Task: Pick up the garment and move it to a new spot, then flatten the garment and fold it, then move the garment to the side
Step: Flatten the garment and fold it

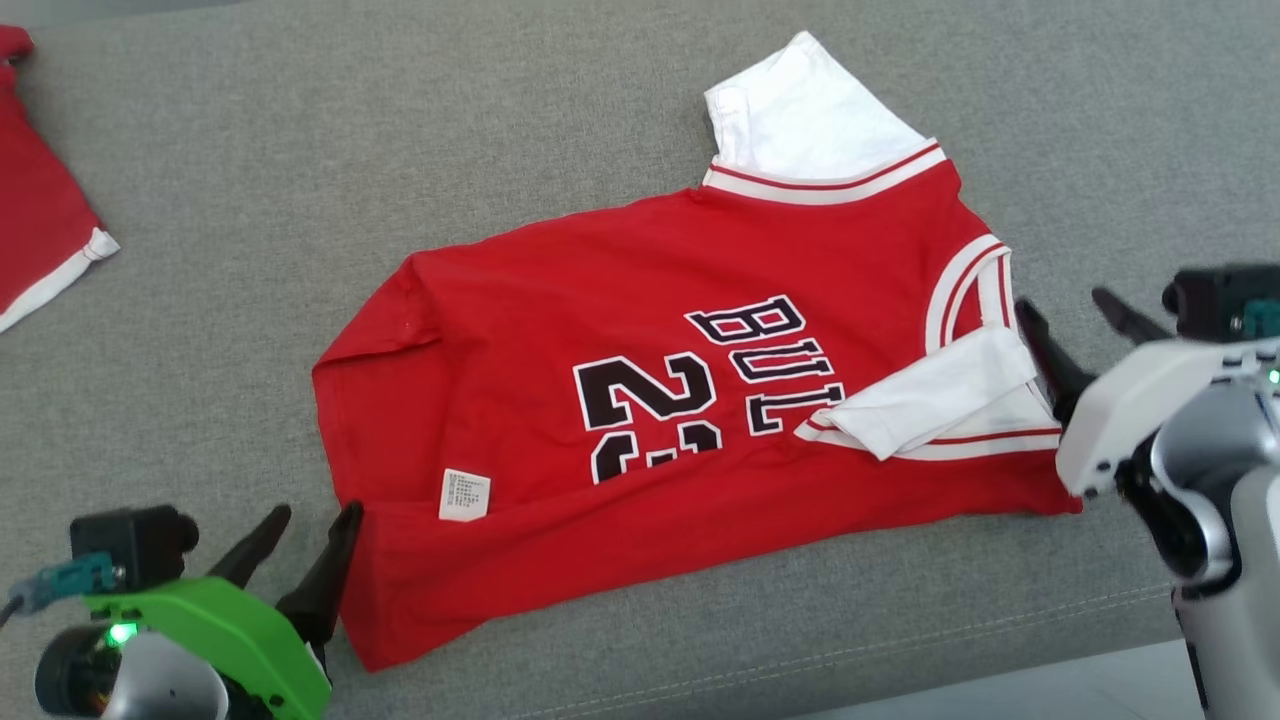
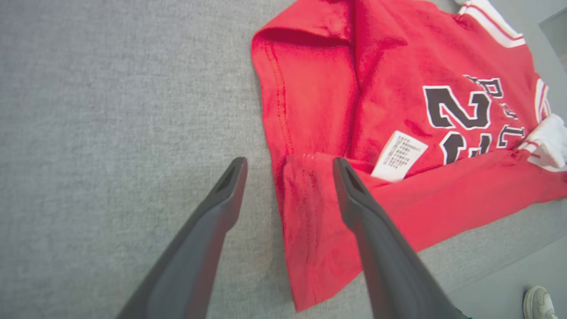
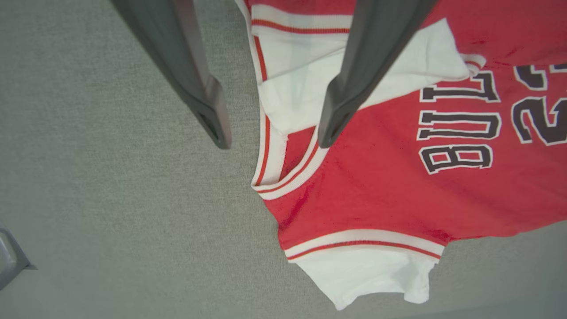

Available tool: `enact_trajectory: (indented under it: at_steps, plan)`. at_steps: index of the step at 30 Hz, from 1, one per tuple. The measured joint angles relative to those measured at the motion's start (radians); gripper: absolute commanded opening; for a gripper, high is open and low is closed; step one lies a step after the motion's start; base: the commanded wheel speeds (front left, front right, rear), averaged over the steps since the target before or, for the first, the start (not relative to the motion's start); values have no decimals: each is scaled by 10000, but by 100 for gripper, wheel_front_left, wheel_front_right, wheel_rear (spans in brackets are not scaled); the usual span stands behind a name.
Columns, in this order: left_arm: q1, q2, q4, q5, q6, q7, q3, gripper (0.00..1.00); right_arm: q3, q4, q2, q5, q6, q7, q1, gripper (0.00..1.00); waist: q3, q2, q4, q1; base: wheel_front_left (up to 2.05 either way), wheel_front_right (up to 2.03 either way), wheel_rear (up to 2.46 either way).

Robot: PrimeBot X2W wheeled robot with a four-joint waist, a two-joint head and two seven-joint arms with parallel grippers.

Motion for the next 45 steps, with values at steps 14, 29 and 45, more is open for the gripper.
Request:
enact_trajectory:
  at_steps: [14,29,45]
  plan:
    - [-4150,-698,1896,700,-499,1034,-1352,100,1333,3582,621,-1430,6,-604,-5179,100,1248,0,229,2,0,0,0]
    - [-5627,-1607,3455,577,-957,504,-1578,53,1542,7461,780,-2295,6,-2938,-7328,100,1512,0,825,1,0,0,0]
    - [-6792,-2052,4614,313,-1160,-115,-1287,44,389,9942,819,-3300,6,-4203,-8794,100,1775,0,1243,1,0,0,0]
